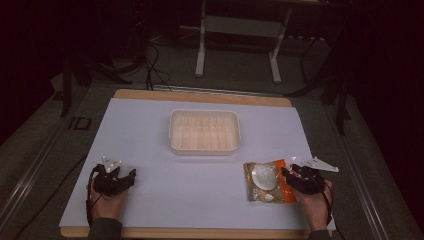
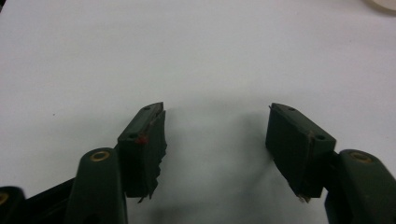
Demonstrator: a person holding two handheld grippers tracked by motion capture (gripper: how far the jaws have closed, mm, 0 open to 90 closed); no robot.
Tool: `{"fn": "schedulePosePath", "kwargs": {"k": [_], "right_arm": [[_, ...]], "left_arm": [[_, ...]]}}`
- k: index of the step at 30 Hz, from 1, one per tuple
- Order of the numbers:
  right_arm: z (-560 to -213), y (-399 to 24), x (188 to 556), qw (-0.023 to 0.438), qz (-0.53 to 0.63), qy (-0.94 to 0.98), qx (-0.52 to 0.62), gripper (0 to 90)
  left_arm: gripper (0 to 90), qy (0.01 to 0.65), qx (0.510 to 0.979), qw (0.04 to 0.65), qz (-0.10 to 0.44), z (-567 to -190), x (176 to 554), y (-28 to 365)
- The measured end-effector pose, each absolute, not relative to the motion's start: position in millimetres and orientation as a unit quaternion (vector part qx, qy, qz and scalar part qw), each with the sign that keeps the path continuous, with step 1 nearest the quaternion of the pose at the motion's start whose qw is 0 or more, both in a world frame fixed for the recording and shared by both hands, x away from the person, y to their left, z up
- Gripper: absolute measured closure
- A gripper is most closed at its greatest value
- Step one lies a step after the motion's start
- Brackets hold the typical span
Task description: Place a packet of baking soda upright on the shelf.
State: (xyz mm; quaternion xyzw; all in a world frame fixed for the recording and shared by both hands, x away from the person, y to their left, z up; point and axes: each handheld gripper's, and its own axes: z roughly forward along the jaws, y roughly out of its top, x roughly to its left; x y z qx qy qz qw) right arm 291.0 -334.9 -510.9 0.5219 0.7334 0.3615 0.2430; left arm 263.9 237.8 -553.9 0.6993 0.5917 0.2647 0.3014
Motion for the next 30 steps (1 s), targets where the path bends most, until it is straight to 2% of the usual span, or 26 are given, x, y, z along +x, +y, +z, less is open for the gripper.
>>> {"fn": "schedulePosePath", "kwargs": {"k": [4,8,15,30], "right_arm": [[-512.4,-328.8,291.3,0.237,0.358,0.741,0.516,50.2],[-513.0,-327.0,291.8,0.241,0.355,0.740,0.517,45.6],[-510.4,-328.5,292.3,0.247,0.351,0.741,0.517,45.0],[-496.7,-366.6,286.2,0.255,0.361,0.704,0.555,46.0]], "left_arm": [[41.8,0.587,0.702,0.307,0.261,-553.6,263.5,238.3],[43.6,0.587,0.699,0.319,0.256,-553.1,262.6,240.8],[44.5,0.581,0.701,0.326,0.256,-552.5,262.1,241.1],[44.6,0.585,0.693,0.329,0.263,-552.2,261.0,241.6]]}}
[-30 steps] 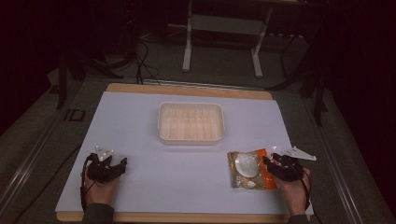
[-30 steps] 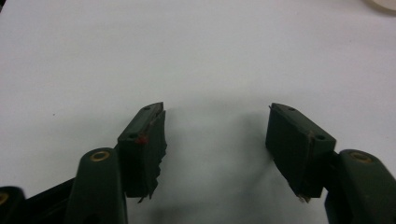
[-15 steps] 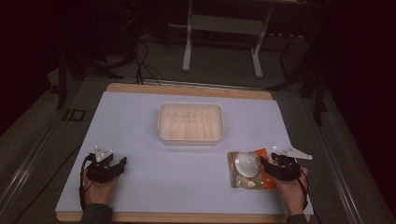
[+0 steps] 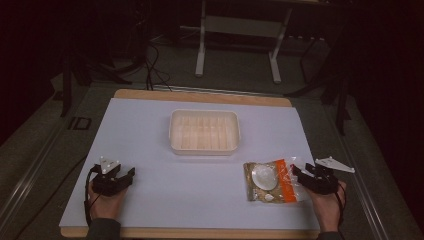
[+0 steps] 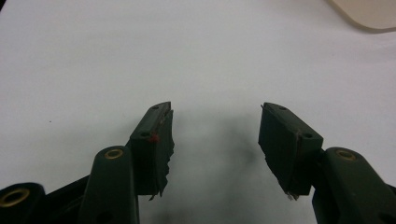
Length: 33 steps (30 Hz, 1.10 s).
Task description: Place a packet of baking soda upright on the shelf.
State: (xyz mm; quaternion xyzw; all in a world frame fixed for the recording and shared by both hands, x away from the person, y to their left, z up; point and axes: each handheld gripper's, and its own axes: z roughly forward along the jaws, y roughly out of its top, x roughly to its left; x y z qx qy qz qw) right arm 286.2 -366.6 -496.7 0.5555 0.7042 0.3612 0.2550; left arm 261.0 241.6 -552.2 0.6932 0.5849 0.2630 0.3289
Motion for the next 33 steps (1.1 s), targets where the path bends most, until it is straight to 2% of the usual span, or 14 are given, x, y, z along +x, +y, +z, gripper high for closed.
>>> {"fn": "schedulePosePath", "kwargs": {"k": [11,25,33], "right_arm": [[-499.8,-381.1,285.2,0.240,0.365,0.695,0.572,42.1],[-514.9,-389.2,289.8,0.214,0.348,0.703,0.583,27.3],[-526.7,-395.7,294.5,0.176,0.353,0.695,0.601,25.2]], "left_arm": [[44.6,0.583,0.694,0.327,0.266,-552.1,260.7,240.3],[44.3,0.577,0.700,0.320,0.275,-552.2,260.5,236.7],[44.1,0.573,0.704,0.316,0.277,-551.9,260.2,234.6]]}}
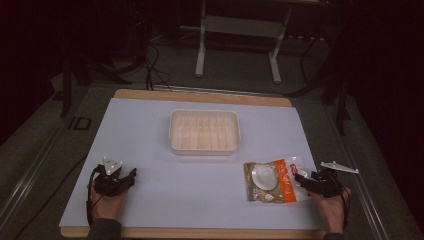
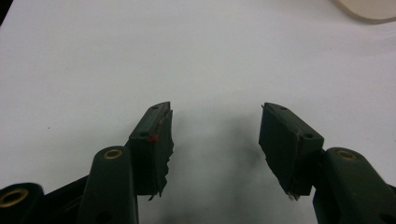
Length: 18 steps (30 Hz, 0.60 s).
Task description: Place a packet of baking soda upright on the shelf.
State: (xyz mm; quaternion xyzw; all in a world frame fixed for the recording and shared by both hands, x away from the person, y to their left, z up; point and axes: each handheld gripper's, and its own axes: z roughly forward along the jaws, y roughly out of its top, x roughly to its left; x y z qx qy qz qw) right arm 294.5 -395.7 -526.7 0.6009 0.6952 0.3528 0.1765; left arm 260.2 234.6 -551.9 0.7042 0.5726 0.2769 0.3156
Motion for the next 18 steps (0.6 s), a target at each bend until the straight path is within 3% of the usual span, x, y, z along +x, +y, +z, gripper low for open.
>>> {"fn": "schedulePosePath", "kwargs": {"k": [2,9,13,18], "right_arm": [[-528.2,-396.8,295.1,0.165,0.359,0.696,0.600,31.4],[-536.6,-400.6,298.4,0.129,0.364,0.697,0.605,31.6],[-536.7,-404.2,297.7,0.092,0.387,0.693,0.602,46.0],[-533.4,-404.5,296.6,0.068,0.406,0.698,0.585,52.6]], "left_arm": [[44.1,0.571,0.705,0.314,0.279,-551.9,260.0,234.2],[43.9,0.570,0.705,0.313,0.281,-551.8,260.0,233.5],[43.9,0.571,0.705,0.314,0.281,-551.8,259.9,233.3],[43.9,0.570,0.704,0.316,0.282,-551.7,259.8,232.6]]}}
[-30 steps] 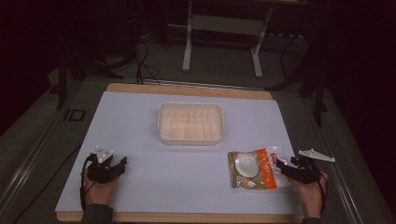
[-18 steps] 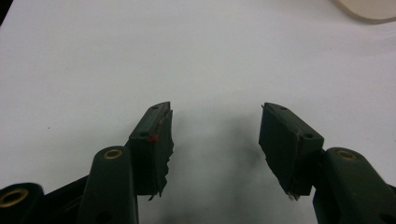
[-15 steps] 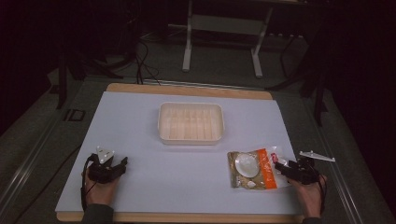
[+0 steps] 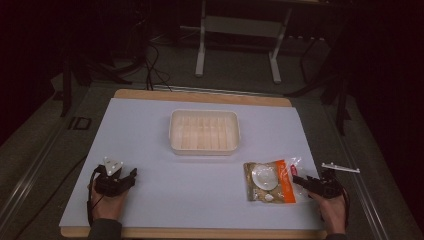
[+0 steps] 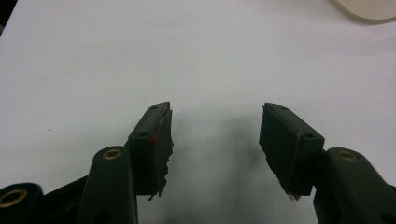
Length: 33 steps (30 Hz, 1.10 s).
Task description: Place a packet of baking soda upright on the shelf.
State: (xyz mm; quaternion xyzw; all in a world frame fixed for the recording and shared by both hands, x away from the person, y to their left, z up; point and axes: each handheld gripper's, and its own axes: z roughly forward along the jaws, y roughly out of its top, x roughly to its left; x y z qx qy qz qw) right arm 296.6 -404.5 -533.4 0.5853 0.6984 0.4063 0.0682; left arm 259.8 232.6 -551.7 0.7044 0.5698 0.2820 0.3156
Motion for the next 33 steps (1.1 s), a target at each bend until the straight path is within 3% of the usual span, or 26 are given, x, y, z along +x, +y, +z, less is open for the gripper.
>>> {"fn": "schedulePosePath", "kwargs": {"k": [6,10,21,33], "right_arm": [[-527.8,-396.9,295.4,0.030,0.432,0.713,0.551,54.3],[-531.7,-386.7,299.1,0.042,0.398,0.732,0.551,57.2],[-524.7,-383.0,297.8,0.063,0.398,0.717,0.569,88.9],[-512.7,-379.5,292.6,0.078,0.413,0.724,0.547,90.0]], "left_arm": [[43.9,0.570,0.705,0.315,0.282,-551.7,259.7,232.2],[43.9,0.569,0.705,0.316,0.282,-551.5,259.5,232.2],[43.9,0.568,0.705,0.316,0.283,-551.6,259.5,231.5],[43.9,0.568,0.705,0.317,0.282,-551.4,259.2,231.5]]}}
